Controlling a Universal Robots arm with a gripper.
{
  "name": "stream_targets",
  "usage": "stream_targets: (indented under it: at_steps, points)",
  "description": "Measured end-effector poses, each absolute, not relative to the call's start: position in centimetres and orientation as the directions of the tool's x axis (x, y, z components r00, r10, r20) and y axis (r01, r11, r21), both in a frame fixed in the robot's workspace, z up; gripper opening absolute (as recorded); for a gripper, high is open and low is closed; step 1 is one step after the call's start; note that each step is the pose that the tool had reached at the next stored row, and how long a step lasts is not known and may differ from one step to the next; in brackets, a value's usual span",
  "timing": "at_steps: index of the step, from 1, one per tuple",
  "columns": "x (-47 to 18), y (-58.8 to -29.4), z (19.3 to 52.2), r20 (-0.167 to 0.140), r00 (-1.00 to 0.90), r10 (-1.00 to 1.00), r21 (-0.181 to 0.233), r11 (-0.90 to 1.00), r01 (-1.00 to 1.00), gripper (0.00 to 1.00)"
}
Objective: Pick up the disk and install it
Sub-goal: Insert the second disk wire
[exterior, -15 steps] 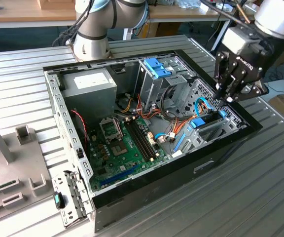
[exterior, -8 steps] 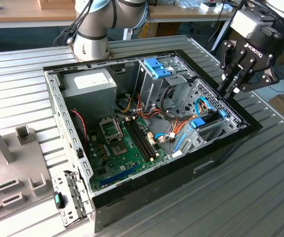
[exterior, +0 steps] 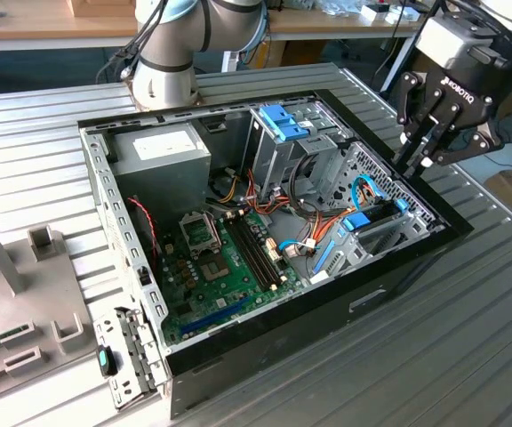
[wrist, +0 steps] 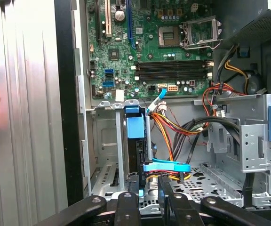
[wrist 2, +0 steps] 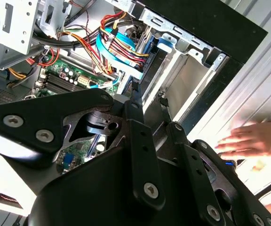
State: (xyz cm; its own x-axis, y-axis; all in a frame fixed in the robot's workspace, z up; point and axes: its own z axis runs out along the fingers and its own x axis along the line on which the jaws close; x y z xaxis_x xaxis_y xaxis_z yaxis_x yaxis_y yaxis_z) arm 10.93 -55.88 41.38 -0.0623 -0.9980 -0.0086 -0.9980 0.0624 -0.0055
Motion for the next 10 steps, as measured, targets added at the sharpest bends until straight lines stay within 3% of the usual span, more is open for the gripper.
stream_targets:
  at_steps: [10]
  points:
    - [10.7,-57.1,40.2,-0.008,-0.062,-0.998,-0.005,0.062,-0.998,0.30]
